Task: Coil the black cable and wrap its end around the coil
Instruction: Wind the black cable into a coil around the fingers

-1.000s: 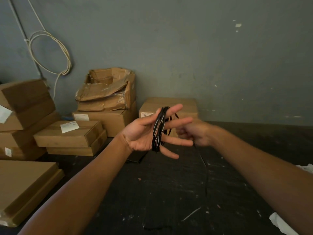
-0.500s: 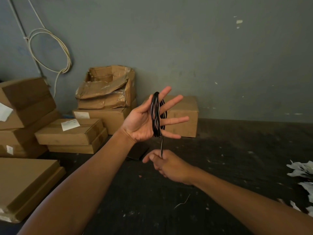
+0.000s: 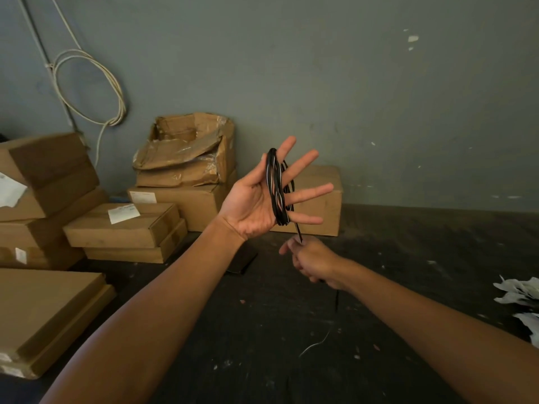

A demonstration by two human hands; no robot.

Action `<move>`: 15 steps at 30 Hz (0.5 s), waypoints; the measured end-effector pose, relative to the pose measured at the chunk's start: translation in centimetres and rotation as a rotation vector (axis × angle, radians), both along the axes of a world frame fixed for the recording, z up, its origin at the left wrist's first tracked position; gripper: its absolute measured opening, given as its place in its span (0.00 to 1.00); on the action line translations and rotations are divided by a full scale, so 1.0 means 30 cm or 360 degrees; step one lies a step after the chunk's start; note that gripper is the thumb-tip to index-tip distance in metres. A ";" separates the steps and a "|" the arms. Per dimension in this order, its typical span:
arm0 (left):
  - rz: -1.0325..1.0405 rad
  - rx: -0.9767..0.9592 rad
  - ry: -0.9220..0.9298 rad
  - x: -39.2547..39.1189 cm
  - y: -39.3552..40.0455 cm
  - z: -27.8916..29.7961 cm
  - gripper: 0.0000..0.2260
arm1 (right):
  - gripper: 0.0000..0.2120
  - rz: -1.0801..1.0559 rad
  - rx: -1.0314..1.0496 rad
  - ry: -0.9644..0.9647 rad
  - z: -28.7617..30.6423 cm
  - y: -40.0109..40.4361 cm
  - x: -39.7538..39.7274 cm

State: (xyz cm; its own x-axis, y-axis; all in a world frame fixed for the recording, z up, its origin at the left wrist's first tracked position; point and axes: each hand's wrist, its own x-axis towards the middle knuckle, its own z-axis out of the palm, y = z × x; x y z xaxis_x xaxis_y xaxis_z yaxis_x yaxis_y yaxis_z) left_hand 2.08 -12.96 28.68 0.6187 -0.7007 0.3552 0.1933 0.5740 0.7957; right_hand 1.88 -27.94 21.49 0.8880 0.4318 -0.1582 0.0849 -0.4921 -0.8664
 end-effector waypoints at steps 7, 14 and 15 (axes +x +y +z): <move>0.0277 0.0134 0.0108 0.050 0.019 -0.032 0.21 | 0.13 0.0389 -0.0334 -0.0468 -0.001 0.044 -0.092; 0.0573 0.0225 0.0219 0.065 0.075 -0.076 0.20 | 0.11 0.0419 -0.0409 -0.0767 0.104 -0.003 -0.098; 0.0597 0.0253 0.0225 0.064 0.078 -0.081 0.20 | 0.11 0.0423 -0.0398 -0.0787 0.118 -0.010 -0.098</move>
